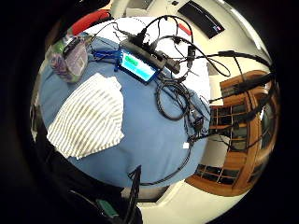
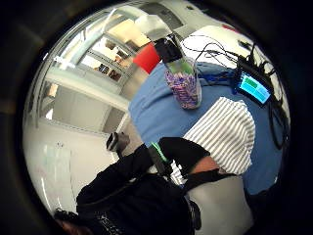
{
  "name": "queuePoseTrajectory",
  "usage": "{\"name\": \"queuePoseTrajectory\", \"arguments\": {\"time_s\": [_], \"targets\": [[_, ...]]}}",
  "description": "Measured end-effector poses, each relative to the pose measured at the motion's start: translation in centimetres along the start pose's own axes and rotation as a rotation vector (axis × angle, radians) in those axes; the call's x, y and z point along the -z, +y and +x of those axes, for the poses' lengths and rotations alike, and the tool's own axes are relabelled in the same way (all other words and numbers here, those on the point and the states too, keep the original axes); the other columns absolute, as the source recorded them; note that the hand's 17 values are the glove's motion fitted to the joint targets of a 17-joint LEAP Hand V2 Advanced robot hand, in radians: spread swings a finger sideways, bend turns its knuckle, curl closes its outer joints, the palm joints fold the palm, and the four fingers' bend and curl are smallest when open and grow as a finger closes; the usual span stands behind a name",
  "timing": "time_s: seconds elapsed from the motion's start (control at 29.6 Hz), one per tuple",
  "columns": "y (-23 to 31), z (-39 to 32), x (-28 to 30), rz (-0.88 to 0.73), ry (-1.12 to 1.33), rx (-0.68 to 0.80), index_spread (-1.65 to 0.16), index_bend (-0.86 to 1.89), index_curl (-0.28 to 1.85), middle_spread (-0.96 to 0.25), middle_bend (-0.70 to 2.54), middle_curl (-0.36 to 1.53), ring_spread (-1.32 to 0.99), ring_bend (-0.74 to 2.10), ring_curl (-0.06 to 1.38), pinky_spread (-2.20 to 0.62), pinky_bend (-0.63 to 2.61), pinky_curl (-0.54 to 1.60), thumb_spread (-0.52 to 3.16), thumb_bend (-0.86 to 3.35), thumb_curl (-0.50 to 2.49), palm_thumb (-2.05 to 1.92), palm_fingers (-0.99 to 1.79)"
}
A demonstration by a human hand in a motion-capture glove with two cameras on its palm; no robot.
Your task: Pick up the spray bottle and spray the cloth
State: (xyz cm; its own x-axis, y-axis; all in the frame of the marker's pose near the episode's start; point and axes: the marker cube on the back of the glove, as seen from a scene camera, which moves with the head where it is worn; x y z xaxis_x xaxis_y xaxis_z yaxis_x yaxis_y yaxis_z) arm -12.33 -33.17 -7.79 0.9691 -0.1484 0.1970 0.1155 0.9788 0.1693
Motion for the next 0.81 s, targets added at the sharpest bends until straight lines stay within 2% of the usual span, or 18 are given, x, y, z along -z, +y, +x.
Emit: {"name": "queuePoseTrajectory", "arguments": {"time_s": [0.2, 0.81], "targets": [[2.9, 0.7, 1.7, -0.014, 0.004, 0.020, -0.37, 0.11, 0.28, -0.01, 0.19, 0.37, 0.01, 0.39, 0.35, 0.24, 0.26, 0.35, 0.98, -0.04, 0.40, 0.41, 0.24], [2.5, 1.5, 1.4, -0.073, -0.049, -0.019, -0.38, 0.13, 0.24, -0.02, 0.20, 0.35, 0.01, 0.41, 0.34, 0.25, 0.27, 0.35, 0.97, -0.03, 0.36, 0.41, 0.23]]}}
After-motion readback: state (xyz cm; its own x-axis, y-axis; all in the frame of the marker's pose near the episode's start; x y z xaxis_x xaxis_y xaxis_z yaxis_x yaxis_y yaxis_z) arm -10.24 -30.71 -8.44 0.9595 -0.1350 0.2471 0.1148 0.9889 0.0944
